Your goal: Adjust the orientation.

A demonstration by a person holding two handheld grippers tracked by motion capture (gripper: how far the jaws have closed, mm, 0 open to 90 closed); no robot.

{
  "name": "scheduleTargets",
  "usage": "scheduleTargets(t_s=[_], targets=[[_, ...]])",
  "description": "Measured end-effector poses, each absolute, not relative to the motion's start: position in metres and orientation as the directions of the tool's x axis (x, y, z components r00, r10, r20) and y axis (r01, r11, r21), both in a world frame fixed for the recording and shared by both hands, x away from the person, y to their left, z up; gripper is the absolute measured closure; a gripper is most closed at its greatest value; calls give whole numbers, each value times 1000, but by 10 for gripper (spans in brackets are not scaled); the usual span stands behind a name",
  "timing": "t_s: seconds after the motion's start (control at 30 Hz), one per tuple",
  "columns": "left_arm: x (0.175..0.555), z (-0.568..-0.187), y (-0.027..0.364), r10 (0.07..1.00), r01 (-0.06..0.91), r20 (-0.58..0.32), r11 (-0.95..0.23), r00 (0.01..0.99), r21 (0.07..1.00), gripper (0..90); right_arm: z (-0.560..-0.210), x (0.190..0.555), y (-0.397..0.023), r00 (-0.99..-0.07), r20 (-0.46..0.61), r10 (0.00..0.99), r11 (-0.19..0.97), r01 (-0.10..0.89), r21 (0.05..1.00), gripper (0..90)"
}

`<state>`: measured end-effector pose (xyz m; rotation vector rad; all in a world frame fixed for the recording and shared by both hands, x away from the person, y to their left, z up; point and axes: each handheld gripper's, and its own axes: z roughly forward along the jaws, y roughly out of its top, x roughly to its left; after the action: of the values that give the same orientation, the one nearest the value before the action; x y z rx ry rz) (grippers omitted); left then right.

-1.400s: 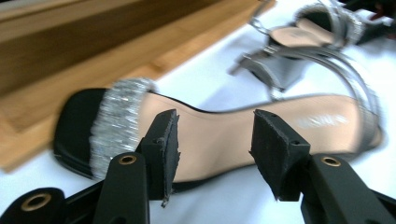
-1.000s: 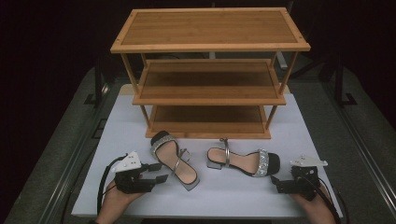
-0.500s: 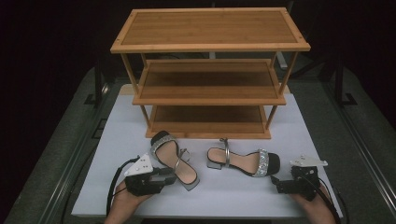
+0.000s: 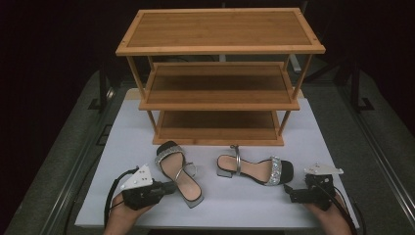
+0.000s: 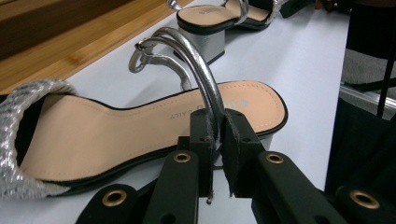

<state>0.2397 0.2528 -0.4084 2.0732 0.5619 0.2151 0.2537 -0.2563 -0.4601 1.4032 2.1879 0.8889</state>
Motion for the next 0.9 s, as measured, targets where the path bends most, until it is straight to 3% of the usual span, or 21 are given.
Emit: scheduleTargets(t_s=[0.27,0.9], targets=[[225,-406,280,516,328,-70,-429,854,842,823,-460,254,-256,-423,11,906,298,658,692,0],[232,-407,347,656,415,-108,-333,747,847,816,-460,254,-256,-423,10,906,299,658,692,0]])
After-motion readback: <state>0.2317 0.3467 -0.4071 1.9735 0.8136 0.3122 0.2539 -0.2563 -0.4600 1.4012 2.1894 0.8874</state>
